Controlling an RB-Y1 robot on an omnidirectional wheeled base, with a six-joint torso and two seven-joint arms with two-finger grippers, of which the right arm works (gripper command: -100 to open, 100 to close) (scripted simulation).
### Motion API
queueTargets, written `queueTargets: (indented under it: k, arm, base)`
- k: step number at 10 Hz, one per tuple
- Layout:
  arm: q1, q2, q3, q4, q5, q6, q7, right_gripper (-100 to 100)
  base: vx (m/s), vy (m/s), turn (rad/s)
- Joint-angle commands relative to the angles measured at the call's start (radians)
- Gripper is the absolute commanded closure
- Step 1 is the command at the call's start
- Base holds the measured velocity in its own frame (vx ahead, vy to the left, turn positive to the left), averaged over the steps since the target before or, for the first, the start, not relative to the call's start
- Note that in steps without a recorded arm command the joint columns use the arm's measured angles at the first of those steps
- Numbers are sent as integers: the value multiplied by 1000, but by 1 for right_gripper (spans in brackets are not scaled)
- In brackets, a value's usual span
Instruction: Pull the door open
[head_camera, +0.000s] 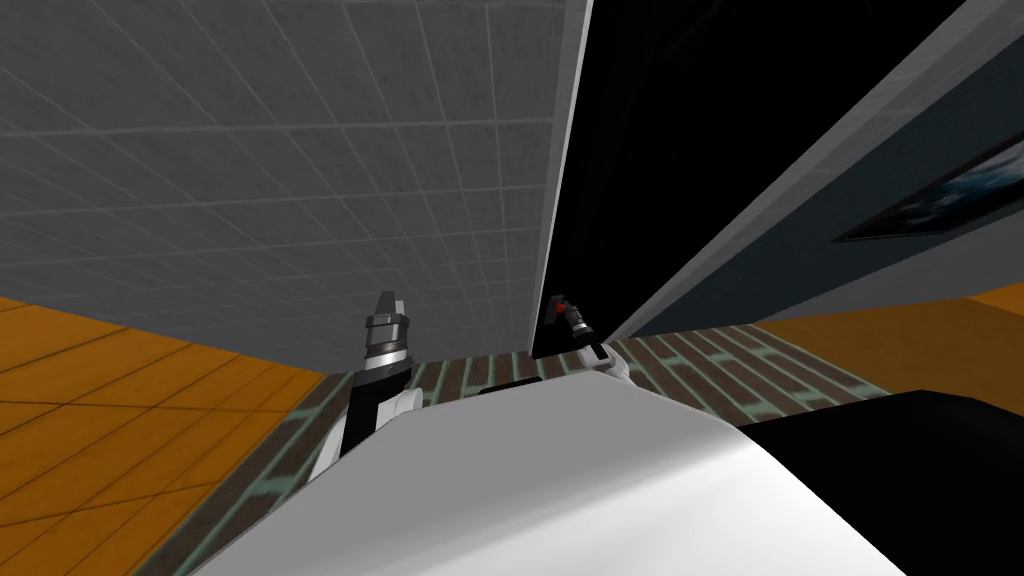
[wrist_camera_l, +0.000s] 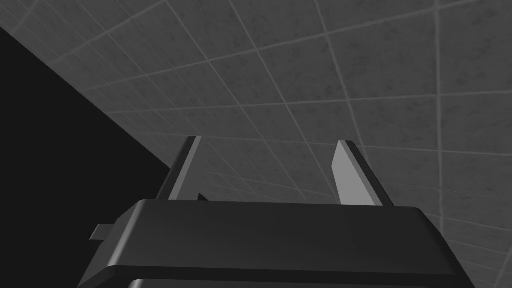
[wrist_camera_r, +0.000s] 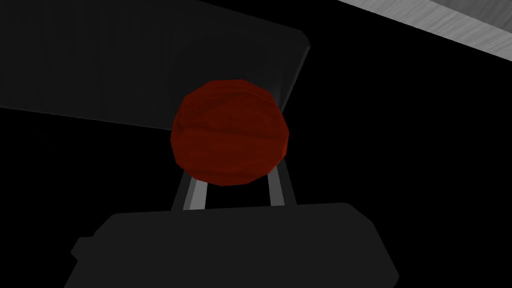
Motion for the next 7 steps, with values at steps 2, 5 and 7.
queueTargets:
  k: [2,5,7]
  arm:
    - [-15,6,23,-4,-77,1,-74,100]
    - [-23,9,37,-6,-156,13,-149,100]
    - [-26,11,43,-6,-202,18,-195,100]
  base:
    - [-75,-44,133]
    - [-74,-42,101]
    - [-62,-41,77]
